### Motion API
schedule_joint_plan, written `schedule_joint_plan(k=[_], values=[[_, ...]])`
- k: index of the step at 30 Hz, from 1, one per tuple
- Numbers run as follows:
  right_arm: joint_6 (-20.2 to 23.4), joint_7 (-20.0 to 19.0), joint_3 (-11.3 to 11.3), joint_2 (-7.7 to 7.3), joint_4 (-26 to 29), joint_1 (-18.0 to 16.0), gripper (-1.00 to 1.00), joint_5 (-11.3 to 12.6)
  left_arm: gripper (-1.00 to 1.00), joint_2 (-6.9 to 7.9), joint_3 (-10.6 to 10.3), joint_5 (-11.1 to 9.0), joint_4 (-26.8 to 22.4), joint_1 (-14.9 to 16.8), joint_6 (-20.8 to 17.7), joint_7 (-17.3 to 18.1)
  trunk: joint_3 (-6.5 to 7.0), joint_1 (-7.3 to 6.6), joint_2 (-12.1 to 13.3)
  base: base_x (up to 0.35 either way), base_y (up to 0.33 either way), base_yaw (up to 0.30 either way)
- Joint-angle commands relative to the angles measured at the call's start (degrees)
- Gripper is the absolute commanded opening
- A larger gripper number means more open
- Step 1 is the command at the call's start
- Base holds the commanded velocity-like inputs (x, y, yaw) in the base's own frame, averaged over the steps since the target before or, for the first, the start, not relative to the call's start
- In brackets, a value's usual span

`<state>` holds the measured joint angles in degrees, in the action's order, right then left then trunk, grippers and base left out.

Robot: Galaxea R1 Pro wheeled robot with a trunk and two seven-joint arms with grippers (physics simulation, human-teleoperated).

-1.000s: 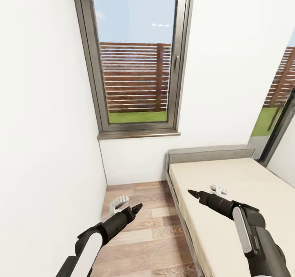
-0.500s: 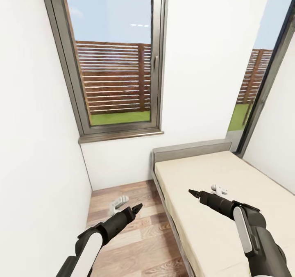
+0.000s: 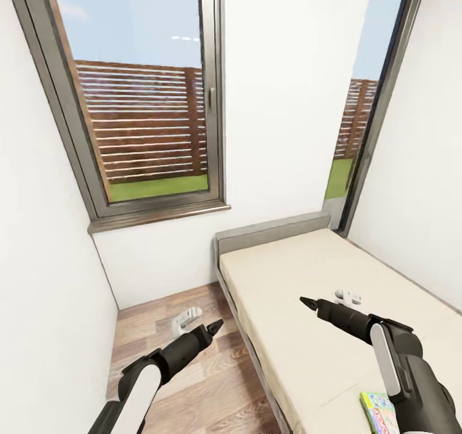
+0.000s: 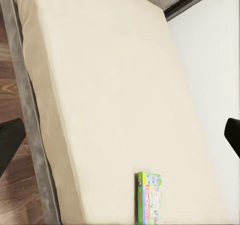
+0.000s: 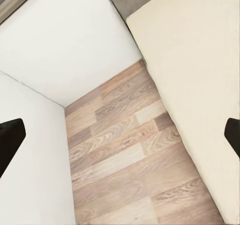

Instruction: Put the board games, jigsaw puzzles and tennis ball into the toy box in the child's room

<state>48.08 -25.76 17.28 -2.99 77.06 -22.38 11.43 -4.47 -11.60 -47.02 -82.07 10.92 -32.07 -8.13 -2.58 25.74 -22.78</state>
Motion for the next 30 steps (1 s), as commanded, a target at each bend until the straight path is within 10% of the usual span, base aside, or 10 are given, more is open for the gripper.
schedule_joint_plan(k=[1, 20, 30], values=[[0.34, -0.16, 0.09, -0.12, 0.02, -0.08, 1.00, 0.10, 1.00, -0.01, -0.01, -0.61, -0.02, 0.05, -0.19, -0.53, -0.14, 0.04, -0.14, 0.000, 0.000, -0.282], [0.33, -0.10, 2.21, -2.95, -0.35, -0.60, 1.00, 0.79, 1.00, -0.17, 0.09, -0.68, 2.63, 0.93, -0.19, -0.56, -0.14, 0.04, -0.14, 0.000, 0.000, -0.270], [4.30, 0.59, 3.50, -5.19, -1.28, -2.95, 1.00, -0.06, 1.00, -0.33, 5.14, -1.44, 11.92, 4.38, -0.31, -1.37, -0.12, 0.04, -0.14, 0.000, 0.000, -0.025]])
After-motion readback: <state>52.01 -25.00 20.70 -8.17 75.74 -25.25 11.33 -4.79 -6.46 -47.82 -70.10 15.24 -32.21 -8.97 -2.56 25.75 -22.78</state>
